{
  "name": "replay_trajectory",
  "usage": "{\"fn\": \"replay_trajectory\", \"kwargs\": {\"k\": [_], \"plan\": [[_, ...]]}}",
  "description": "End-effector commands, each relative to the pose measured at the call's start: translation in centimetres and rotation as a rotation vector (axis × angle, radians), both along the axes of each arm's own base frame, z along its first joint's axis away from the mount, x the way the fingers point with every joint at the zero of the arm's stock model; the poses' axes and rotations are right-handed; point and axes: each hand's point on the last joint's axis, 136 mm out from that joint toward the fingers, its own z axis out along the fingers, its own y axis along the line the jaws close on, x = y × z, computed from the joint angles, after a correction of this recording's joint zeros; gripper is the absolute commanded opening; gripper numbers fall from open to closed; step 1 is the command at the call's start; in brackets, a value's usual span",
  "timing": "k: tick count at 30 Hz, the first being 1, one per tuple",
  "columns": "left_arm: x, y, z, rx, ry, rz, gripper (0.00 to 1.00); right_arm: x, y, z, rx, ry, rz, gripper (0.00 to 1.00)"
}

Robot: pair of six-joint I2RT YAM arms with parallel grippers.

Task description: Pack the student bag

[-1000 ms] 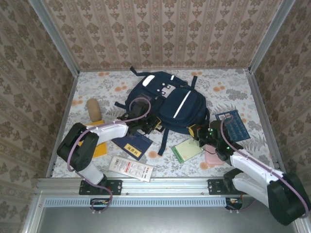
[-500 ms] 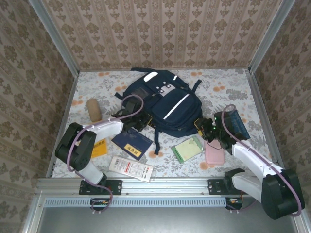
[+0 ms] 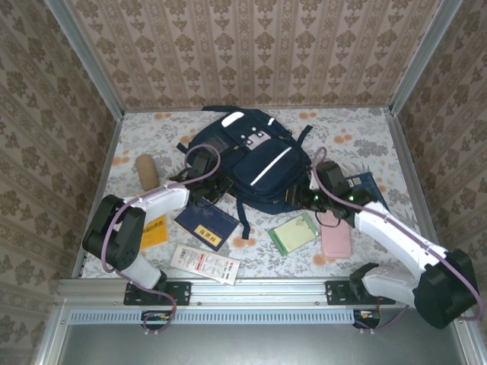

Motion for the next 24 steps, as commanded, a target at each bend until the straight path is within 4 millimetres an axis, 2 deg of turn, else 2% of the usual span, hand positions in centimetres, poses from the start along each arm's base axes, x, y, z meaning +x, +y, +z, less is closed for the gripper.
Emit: {"fn": "replay_trajectory", "kwargs": {"k": [1,4,8,11,17,20,24], "plan": [[1.1,1.0,1.7,0.028,-0.067,0.017,0.0,0.7,0.1,-0.3,-0.149,0.047,0.114,0.43],[0.9,0.9,1.2,0.022,-0.057,0.009,0.0,1.7,1.4,-0.9,-0.141,0.088,0.151,0.41],[0.6,1.0,0.6,0.02,-0.044,0.006,0.0,2.2,3.2,-3.0,-0.089,0.171,0.193,0.41],[0.5,1.1,0.2,0.011,-0.035,0.009,0.0,2.9,3.2,-4.7,-0.109,0.181,0.18,0.42],[0.7,1.2,-0.1,-0.002,-0.027,0.012,0.0,3.0,3.5,-7.5,-0.11,0.234,0.184,0.44],[0.7,1.0,-0.3,-0.007,-0.022,0.007,0.0,2.5,5.3,-8.1,-0.005,0.267,0.22,0.44],[0.8,0.8,-0.6,-0.014,-0.012,0.006,0.0,1.8,7.5,-7.6,0.144,0.3,0.265,0.43]]}}
